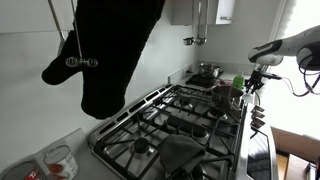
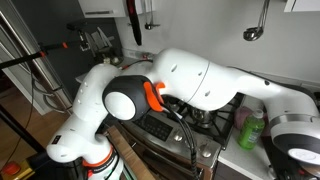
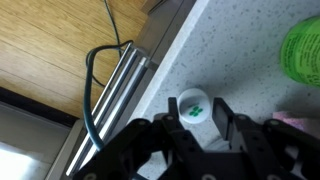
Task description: Remove the lid from the green bottle
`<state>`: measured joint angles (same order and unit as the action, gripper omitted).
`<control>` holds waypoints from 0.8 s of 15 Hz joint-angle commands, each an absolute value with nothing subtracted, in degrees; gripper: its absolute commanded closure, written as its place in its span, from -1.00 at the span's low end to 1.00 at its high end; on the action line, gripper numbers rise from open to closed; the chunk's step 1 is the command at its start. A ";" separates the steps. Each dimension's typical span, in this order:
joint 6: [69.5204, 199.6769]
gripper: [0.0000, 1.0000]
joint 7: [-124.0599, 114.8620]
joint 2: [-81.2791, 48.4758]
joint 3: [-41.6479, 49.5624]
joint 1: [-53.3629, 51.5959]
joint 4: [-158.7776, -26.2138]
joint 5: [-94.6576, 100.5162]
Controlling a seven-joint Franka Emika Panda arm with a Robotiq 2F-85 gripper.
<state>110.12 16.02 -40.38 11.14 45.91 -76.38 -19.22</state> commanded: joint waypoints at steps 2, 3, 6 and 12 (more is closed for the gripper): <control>109.01 -0.63 14.14 -39.61 10.41 46.71 -75.54 -18.61; 108.59 -0.77 14.01 -38.61 10.46 46.70 -75.90 -18.59; 108.97 -1.00 12.57 -35.03 12.05 45.57 -77.84 -18.93; 114.31 -1.00 0.30 -28.16 15.40 42.51 -81.90 -16.68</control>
<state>110.50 8.18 -32.54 13.02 45.12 -76.74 -18.54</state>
